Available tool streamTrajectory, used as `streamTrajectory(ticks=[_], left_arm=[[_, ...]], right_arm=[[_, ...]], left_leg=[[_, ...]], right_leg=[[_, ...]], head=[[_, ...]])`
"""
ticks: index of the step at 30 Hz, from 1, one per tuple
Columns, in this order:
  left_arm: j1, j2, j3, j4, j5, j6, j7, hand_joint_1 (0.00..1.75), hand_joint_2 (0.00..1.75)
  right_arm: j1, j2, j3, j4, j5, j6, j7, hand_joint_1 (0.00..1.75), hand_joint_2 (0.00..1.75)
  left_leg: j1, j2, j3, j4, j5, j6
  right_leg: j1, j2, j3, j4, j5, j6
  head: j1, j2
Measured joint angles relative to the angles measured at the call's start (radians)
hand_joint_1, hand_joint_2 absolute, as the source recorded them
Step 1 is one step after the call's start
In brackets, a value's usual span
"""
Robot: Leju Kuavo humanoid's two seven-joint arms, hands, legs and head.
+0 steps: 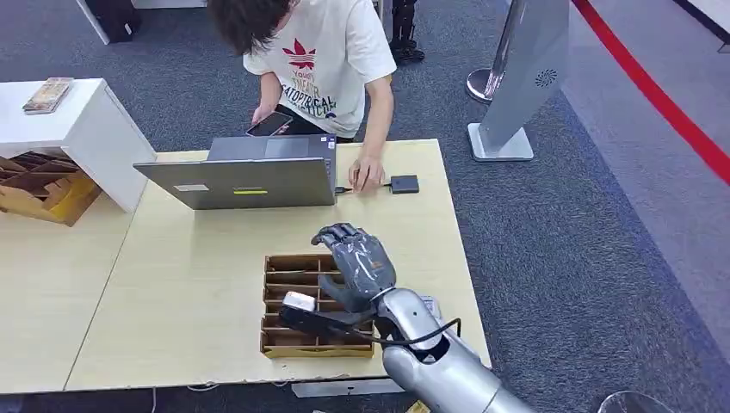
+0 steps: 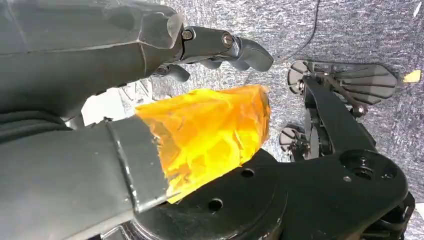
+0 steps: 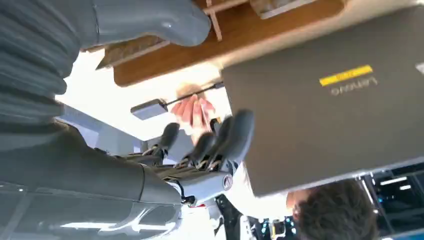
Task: Pass the card to the sensor for recognition and then transmit it.
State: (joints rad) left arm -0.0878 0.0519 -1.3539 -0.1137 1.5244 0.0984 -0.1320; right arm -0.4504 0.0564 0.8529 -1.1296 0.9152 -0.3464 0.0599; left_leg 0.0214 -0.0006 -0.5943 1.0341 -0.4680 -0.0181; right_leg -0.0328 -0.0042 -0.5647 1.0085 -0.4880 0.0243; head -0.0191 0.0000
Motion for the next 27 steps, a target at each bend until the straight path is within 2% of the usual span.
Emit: streamTrajectory(ticks=[2, 6, 9, 13, 16, 20, 27], left_arm=[[0.000, 0.000, 0.000, 0.000, 0.000, 0.000, -0.002, 0.00, 0.00], [0.001, 0.000, 0.000, 0.000, 0.000, -0.004, -0.005, 0.00, 0.00], [0.002, 0.000, 0.002, 0.000, 0.000, -0.006, -0.006, 0.00, 0.00], [0.005, 0.000, 0.004, 0.001, 0.000, -0.008, -0.008, 0.00, 0.00], [0.006, 0.000, 0.006, 0.004, 0.000, -0.008, -0.009, 0.00, 0.00], [0.008, 0.000, 0.011, 0.005, 0.000, -0.009, -0.010, 0.00, 0.00], [0.009, 0.000, 0.012, 0.006, 0.000, -0.009, -0.010, 0.00, 0.00]], right_arm=[[0.006, -0.006, -0.016, -0.030, 0.006, 0.001, 0.003, 0.42, 1.75], [0.021, -0.018, -0.039, -0.079, 0.005, 0.015, 0.011, 0.47, 1.75], [0.039, -0.027, -0.051, -0.123, -0.016, 0.021, 0.007, 0.40, 1.75], [0.066, -0.048, -0.064, -0.199, -0.036, 0.025, -0.006, 0.42, 1.75], [0.085, -0.066, -0.068, -0.249, -0.048, 0.039, -0.013, 0.54, 1.75], [0.109, -0.079, -0.068, -0.288, -0.064, 0.062, -0.031, 0.49, 1.75], [0.123, -0.086, -0.055, -0.295, -0.078, 0.090, -0.043, 0.51, 1.75]], left_leg=[[0.000, 0.000, 0.000, 0.000, 0.000, 0.000], [0.000, 0.000, 0.000, 0.000, 0.000, 0.000], [0.000, 0.000, 0.000, 0.000, 0.000, 0.000], [0.000, 0.000, 0.000, 0.000, 0.000, 0.000], [0.000, 0.000, 0.000, 0.000, 0.000, 0.000], [0.000, 0.000, 0.000, 0.000, 0.000, 0.000], [0.000, 0.000, 0.000, 0.000, 0.000, 0.000]], right_leg=[[0.000, 0.000, 0.000, 0.000, 0.000, 0.000], [0.000, 0.000, 0.000, 0.000, 0.000, 0.000], [0.000, 0.000, 0.000, 0.000, 0.000, 0.000], [0.000, 0.000, 0.000, 0.000, 0.000, 0.000], [0.000, 0.000, 0.000, 0.000, 0.000, 0.000], [0.000, 0.000, 0.000, 0.000, 0.000, 0.000], [0.000, 0.000, 0.000, 0.000, 0.000, 0.000]], head=[[0.000, 0.000], [0.000, 0.000], [0.000, 0.000], [0.000, 0.000], [0.000, 0.000], [0.000, 0.000], [0.000, 0.000]])
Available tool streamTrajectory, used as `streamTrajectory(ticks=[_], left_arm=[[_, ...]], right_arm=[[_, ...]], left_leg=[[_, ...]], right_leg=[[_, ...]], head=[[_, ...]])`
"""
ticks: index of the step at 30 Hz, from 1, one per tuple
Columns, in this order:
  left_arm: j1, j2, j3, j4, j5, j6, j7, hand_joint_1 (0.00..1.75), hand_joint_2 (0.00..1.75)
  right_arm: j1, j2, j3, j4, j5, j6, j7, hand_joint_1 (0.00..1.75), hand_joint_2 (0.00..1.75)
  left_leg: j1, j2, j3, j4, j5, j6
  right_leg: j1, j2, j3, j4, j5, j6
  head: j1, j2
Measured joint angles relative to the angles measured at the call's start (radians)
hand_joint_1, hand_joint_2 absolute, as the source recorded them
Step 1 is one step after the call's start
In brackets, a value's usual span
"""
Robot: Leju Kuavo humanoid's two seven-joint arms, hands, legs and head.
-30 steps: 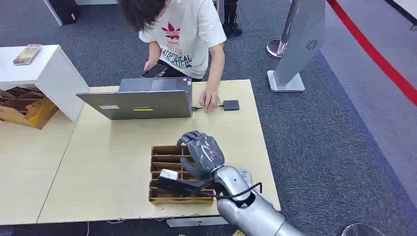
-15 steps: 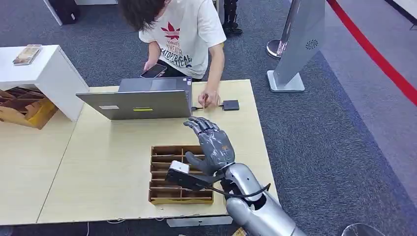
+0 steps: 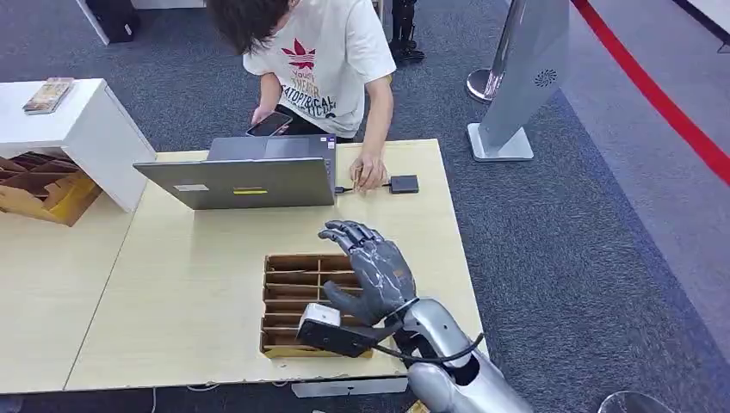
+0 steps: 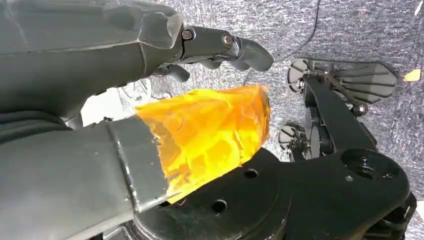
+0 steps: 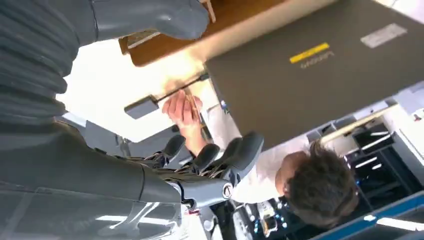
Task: Pass the card to the sensor for recognition and then transmit it.
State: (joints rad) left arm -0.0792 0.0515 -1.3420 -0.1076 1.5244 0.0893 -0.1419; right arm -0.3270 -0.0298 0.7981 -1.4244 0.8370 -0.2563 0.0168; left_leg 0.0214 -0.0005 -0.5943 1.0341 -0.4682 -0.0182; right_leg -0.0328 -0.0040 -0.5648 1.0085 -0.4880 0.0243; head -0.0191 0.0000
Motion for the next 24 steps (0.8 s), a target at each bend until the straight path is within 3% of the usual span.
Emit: streamTrajectory(ticks=[12, 20, 24], left_arm=[[0.000, 0.000, 0.000, 0.000, 0.000, -0.002, -0.001, 0.00, 0.00], [-0.001, 0.000, 0.000, 0.000, 0.000, -0.002, 0.000, 0.00, 0.00], [-0.001, 0.000, 0.000, 0.000, 0.000, -0.001, 0.000, 0.00, 0.00]], right_arm=[[-0.009, 0.004, 0.020, 0.071, 0.006, -0.003, 0.003, 0.49, 1.75], [-0.037, 0.020, 0.022, 0.141, 0.022, -0.022, 0.015, 0.66, 1.75], [-0.049, 0.024, 0.019, 0.181, 0.033, -0.040, 0.027, 0.66, 1.75]], left_leg=[[0.000, 0.000, 0.000, 0.000, 0.000, 0.000], [0.000, 0.000, 0.000, 0.000, 0.000, 0.000], [0.000, 0.000, 0.000, 0.000, 0.000, 0.000]], right_leg=[[0.000, 0.000, 0.000, 0.000, 0.000, 0.000], [0.000, 0.000, 0.000, 0.000, 0.000, 0.000], [0.000, 0.000, 0.000, 0.000, 0.000, 0.000]], head=[[0.000, 0.000], [0.000, 0.000], [0.000, 0.000]])
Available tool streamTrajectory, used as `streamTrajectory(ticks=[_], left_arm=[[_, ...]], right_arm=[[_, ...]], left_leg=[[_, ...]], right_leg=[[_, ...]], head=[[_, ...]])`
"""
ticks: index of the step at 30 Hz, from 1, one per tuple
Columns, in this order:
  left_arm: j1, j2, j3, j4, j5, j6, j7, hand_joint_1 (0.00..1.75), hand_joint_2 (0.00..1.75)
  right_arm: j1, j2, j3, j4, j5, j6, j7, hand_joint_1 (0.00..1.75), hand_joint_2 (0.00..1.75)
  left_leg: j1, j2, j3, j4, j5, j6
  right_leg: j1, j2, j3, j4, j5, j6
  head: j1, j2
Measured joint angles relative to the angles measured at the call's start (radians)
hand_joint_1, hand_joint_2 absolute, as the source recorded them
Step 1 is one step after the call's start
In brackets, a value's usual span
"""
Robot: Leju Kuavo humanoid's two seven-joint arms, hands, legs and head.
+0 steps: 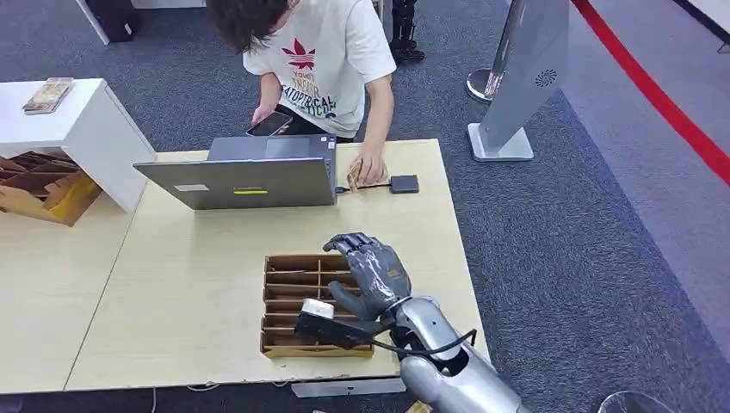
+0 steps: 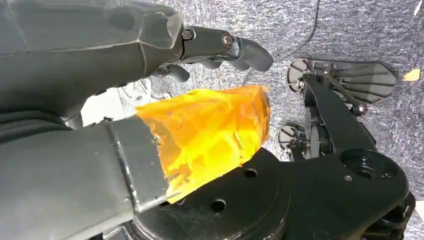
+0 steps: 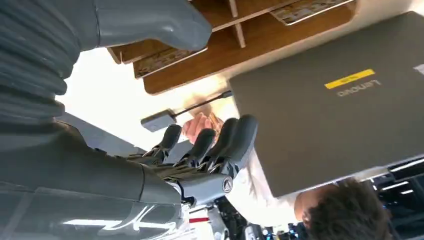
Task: Pass the card to the sensor for recognition and then transmit it.
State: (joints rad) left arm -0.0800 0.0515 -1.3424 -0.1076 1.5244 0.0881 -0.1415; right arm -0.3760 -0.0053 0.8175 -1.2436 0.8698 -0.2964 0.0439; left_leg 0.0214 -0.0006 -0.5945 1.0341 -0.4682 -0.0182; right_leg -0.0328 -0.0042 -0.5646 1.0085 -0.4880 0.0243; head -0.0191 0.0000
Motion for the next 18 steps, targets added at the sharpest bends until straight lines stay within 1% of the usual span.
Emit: streamTrajectory(ticks=[2, 4, 6, 9, 16, 18], left_arm=[[0.000, 0.000, 0.000, 0.000, 0.000, 0.000, 0.000, 0.00, 0.00], [0.000, 0.000, 0.000, 0.000, 0.000, 0.001, 0.001, 0.00, 0.00], [0.000, 0.000, 0.000, 0.000, 0.000, 0.001, 0.002, 0.00, 0.00], [0.000, 0.000, 0.000, 0.000, 0.000, 0.002, 0.002, 0.00, 0.00], [0.000, 0.000, 0.000, 0.000, 0.000, 0.002, 0.004, 0.00, 0.00], [0.000, 0.000, 0.000, 0.000, 0.000, 0.002, 0.004, 0.00, 0.00]], right_arm=[[-0.003, 0.001, -0.002, 0.011, 0.006, -0.002, 0.003, 0.70, 1.75], [-0.004, 0.002, -0.008, 0.020, 0.010, -0.002, 0.006, 0.65, 1.75], [-0.004, 0.003, -0.014, 0.027, 0.015, -0.002, 0.008, 0.63, 1.75], [-0.004, 0.003, -0.023, 0.034, 0.020, -0.002, 0.009, 0.70, 1.75], [-0.002, 0.003, -0.027, 0.038, 0.022, -0.002, 0.009, 0.70, 1.75], [-0.001, 0.003, -0.027, 0.038, 0.024, -0.002, 0.009, 0.79, 1.75]], left_leg=[[0.000, 0.000, 0.000, 0.000, 0.000, 0.000], [0.000, 0.000, 0.000, 0.000, 0.000, 0.000], [0.000, 0.000, 0.000, 0.000, 0.000, 0.000], [0.000, 0.000, 0.000, 0.000, 0.000, 0.000], [0.000, 0.000, 0.000, 0.000, 0.000, 0.000], [0.000, 0.000, 0.000, 0.000, 0.000, 0.000]], right_leg=[[0.000, 0.000, 0.000, 0.000, 0.000, 0.000], [0.000, 0.000, 0.000, 0.000, 0.000, 0.000], [0.000, 0.000, 0.000, 0.000, 0.000, 0.000], [0.000, 0.000, 0.000, 0.000, 0.000, 0.000], [0.000, 0.000, 0.000, 0.000, 0.000, 0.000], [0.000, 0.000, 0.000, 0.000, 0.000, 0.000]], head=[[0.000, 0.000], [0.000, 0.000], [0.000, 0.000], [0.000, 0.000], [0.000, 0.000], [0.000, 0.000]])
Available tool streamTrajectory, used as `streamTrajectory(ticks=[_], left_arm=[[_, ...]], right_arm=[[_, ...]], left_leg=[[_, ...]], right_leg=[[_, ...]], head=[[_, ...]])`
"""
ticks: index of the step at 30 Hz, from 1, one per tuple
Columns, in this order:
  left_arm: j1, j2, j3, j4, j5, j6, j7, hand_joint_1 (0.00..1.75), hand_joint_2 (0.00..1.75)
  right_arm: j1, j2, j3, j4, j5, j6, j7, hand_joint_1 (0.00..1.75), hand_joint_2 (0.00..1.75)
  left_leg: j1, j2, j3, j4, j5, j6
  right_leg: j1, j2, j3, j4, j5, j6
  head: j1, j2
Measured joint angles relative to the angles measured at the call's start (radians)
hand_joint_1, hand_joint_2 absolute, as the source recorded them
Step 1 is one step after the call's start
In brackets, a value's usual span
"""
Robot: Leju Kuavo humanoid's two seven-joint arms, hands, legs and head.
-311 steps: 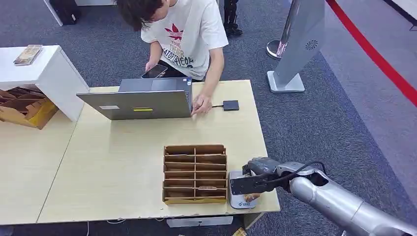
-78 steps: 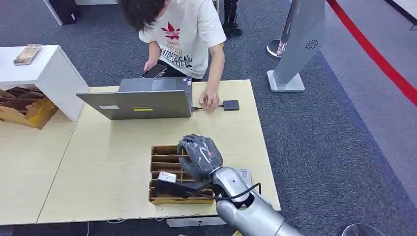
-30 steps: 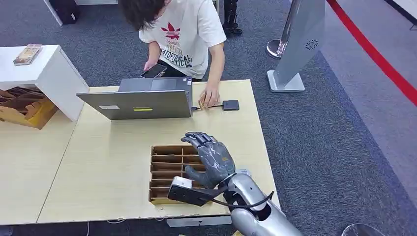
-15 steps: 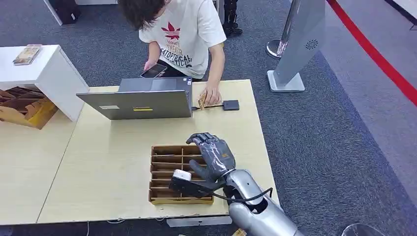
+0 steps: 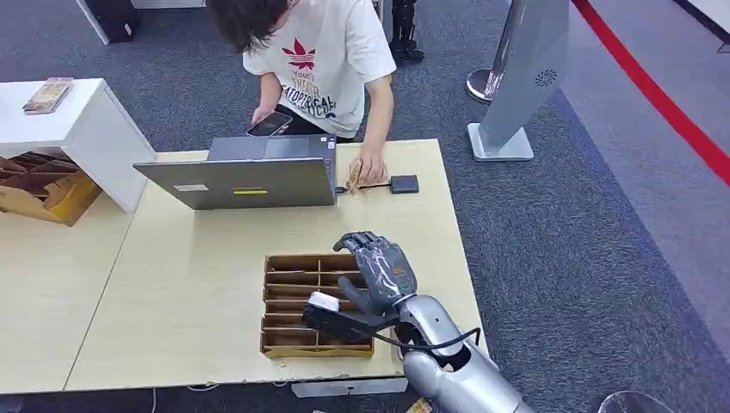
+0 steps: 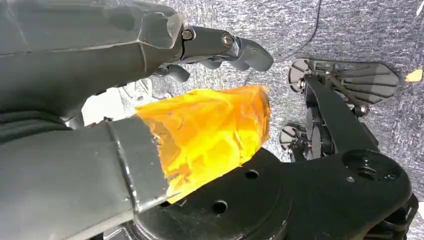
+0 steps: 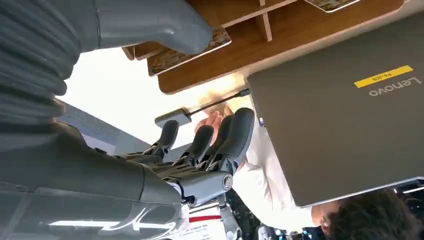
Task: Pass the card to the sensor for recognition and then transmit it.
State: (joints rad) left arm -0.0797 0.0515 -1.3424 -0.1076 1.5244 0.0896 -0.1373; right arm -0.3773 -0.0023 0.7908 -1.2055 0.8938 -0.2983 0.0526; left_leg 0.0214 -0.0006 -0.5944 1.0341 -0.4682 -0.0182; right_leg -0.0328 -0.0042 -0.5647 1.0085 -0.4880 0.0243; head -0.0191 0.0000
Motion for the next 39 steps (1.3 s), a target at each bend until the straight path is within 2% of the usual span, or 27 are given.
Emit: streamTrajectory(ticks=[5, 16, 18, 31, 36, 39], left_arm=[[0.000, 0.000, 0.000, 0.000, 0.000, 0.000, 0.000, 0.00, 0.00], [0.000, 0.000, 0.000, 0.000, 0.000, 0.000, 0.000, 0.00, 0.00], [0.000, 0.000, 0.000, 0.000, 0.000, 0.000, 0.000, 0.00, 0.00], [0.000, 0.000, 0.000, 0.000, 0.000, 0.000, 0.000, 0.00, 0.00], [0.000, 0.000, 0.000, 0.000, 0.000, 0.000, 0.000, 0.00, 0.00], [0.000, 0.000, 0.000, 0.000, 0.000, 0.000, 0.000, 0.00, 0.00]], right_arm=[[0.001, 0.000, -0.002, 0.000, 0.001, 0.000, 0.000, 0.86, 1.75], [0.007, 0.000, -0.002, 0.000, 0.003, 0.001, 0.000, 0.89, 1.75], [0.008, 0.000, -0.002, 0.000, 0.003, 0.001, 0.000, 0.96, 1.75], [0.012, 0.000, -0.003, 0.004, 0.001, 0.004, 0.002, 0.89, 1.75], [0.012, 0.000, -0.007, 0.014, 0.000, 0.004, 0.006, 0.79, 1.75], [0.012, 0.000, -0.013, 0.022, 0.000, 0.004, 0.009, 0.86, 1.75]], left_leg=[[0.000, 0.000, 0.000, 0.000, 0.000, 0.000], [0.000, 0.000, 0.000, 0.000, 0.000, 0.000], [0.000, 0.000, 0.000, 0.000, 0.000, 0.000], [0.000, 0.000, 0.000, 0.000, 0.000, 0.000], [0.000, 0.000, 0.000, 0.000, 0.000, 0.000], [0.000, 0.000, 0.000, 0.000, 0.000, 0.000]], right_leg=[[0.000, 0.000, 0.000, 0.000, 0.000, 0.000], [0.000, 0.000, 0.000, 0.000, 0.000, 0.000], [0.000, 0.000, 0.000, 0.000, 0.000, 0.000], [0.000, 0.000, 0.000, 0.000, 0.000, 0.000], [0.000, 0.000, 0.000, 0.000, 0.000, 0.000], [0.000, 0.000, 0.000, 0.000, 0.000, 0.000]], head=[[0.000, 0.000], [0.000, 0.000], [0.000, 0.000], [0.000, 0.000], [0.000, 0.000], [0.000, 0.000]])
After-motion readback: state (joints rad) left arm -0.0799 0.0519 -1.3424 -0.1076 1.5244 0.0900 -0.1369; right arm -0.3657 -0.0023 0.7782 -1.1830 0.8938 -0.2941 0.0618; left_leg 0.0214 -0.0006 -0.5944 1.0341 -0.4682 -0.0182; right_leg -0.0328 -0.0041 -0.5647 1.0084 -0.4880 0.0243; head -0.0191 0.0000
